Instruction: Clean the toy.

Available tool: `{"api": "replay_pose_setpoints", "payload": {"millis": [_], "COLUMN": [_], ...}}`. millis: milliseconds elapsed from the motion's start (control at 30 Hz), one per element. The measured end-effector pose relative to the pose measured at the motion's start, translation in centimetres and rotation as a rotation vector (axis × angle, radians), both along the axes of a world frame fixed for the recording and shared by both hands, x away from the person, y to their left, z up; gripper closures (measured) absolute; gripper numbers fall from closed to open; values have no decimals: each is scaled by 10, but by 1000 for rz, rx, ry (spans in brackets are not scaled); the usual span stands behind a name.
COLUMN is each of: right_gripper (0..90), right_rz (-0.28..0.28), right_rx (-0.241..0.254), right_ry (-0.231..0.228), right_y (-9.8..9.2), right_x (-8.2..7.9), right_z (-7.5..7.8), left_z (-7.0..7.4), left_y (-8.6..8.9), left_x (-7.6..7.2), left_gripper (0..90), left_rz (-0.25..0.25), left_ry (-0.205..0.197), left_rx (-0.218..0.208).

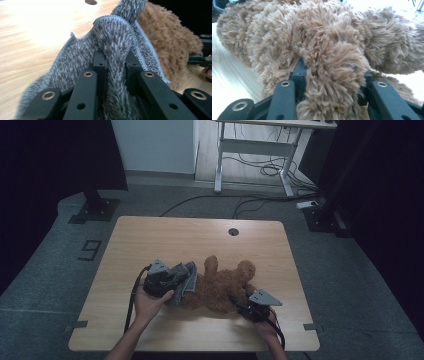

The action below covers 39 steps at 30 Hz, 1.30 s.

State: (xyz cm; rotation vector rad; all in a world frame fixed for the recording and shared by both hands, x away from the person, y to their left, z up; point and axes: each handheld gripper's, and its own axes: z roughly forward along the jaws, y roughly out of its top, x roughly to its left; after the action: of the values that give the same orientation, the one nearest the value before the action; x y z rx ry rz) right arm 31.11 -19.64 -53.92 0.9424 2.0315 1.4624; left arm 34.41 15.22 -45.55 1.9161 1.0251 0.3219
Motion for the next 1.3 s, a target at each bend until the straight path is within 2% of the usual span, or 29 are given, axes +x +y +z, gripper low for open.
{"api": "replay_pose_setpoints", "payload": {"millis": [167,333,433,533,667,767,900,1033,1133,1233,1300], "right_gripper": [570,571,570,570,565,559,537,418,328,290,287], "right_rz": [-2,-7,-8,-6,-6,-6,-1,19,40,35,26], "right_rx": [0,-4,-3,-4,-8,-7,-4,-2,1,11,41], "right_ry": [-1,-4,-7,-7,-11,-11,-8,7,10,1,-22], "right_y": [0,0,1,0,0,1,1,-3,-8,-13,-15], "right_x": [0,0,0,0,-1,-1,-2,-4,-6,-7,-7], "right_z": [0,0,0,0,0,0,0,6,17,32,45], "left_z": [2,13,18,16,8,2,-5,-12,-16,-20,-22], "left_y": [9,-5,-29,-50,-65,-64,-59,-55,-50,-45,-45], "left_x": [6,14,20,23,23,20,13,3,-4,-10,-14], "left_gripper": [750,755,754,754,755,762,771,778,781,785,786], "left_rz": [11,2,-30,-60,-64,-65,-67,-68,-64,-66,-74], "left_ry": [31,18,14,19,14,9,7,-10,-22,-28,-34], "left_rx": [-23,-2,17,37,65,65,27,8,-26,-51,-52]}}
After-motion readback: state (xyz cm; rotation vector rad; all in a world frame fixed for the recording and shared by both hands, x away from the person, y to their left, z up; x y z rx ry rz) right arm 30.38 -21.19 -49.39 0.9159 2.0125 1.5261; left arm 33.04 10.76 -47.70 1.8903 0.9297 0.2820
